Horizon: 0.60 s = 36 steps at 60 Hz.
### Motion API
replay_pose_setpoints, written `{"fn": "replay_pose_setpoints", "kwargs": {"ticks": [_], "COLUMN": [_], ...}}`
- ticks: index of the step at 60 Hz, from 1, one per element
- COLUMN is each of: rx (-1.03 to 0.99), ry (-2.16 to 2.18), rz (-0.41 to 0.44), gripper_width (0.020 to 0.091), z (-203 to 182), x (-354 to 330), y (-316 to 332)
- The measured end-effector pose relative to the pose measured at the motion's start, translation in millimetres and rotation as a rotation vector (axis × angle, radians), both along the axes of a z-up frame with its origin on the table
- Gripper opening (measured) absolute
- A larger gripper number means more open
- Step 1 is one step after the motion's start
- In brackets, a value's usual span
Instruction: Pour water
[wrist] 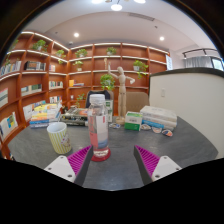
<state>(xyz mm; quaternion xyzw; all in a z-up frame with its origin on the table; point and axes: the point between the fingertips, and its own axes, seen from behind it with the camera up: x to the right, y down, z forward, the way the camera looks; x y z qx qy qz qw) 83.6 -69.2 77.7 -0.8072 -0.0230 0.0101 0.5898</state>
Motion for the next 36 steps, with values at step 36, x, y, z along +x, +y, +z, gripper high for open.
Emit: {"fn": "replay_pose_setpoints", "kwargs": {"ticks": [36], "rx": [0.065], "ry": [0.0], "rz": [-0.048], "gripper_width": [0.0861], "z": [40.8], "x": [11.7], "y": [-45.6]}}
